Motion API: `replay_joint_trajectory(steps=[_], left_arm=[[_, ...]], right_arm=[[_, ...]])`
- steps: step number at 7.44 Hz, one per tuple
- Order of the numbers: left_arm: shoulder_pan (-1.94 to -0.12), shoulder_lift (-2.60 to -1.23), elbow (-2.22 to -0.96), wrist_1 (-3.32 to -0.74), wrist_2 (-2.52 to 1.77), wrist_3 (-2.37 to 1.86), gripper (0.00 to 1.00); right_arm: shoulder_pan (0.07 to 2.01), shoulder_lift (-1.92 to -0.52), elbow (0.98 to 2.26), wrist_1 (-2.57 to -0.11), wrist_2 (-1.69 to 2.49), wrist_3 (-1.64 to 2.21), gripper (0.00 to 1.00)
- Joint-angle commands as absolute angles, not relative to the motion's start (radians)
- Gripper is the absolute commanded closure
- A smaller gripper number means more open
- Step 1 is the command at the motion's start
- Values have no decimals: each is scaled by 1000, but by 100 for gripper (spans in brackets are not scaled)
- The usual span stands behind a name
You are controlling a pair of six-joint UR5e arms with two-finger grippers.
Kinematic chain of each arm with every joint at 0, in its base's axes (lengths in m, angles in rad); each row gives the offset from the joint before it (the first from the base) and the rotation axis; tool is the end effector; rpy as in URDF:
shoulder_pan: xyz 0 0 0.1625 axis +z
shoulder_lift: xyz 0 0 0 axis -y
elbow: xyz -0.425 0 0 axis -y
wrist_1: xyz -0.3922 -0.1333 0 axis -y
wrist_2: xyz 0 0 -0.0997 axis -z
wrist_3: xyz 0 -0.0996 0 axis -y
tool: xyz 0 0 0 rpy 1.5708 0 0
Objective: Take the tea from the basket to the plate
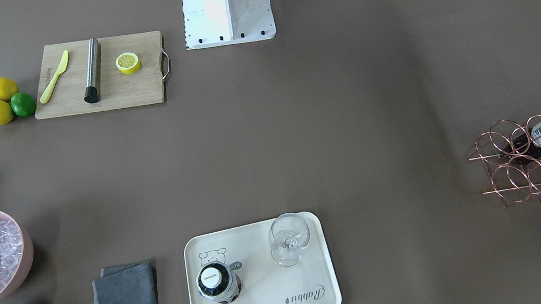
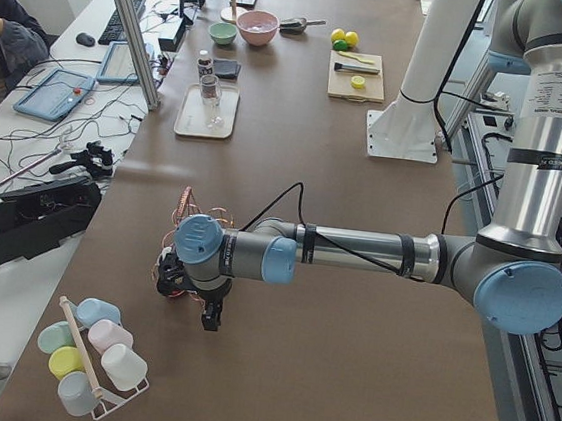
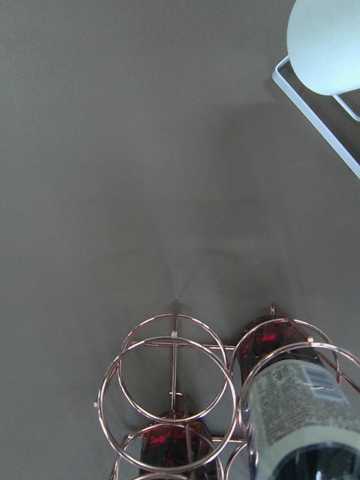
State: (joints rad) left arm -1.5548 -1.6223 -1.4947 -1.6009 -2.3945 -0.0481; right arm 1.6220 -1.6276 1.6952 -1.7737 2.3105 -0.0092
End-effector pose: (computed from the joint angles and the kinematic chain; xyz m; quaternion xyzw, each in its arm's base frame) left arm -0.0520 -0.5149 0.6637 -0.0103 0.4002 -0.0136 0.9163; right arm 0.0894 -0.4521 0.6467 -0.0521 -0.3624 0.0440 0.9295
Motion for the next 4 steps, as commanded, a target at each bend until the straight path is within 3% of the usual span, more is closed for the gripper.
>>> replay_joint_trajectory(steps=[1,4], left_arm=[[-1554,-1620,-1496,-1601,-2395,-49,2],[-1554,-1621,-1494,-1600,-2395,-49,2]], right_arm=[[1615,-1628,1695,-1772,2309,-9,0],[1614,-1626,1694,-1767,2284,-9,0]])
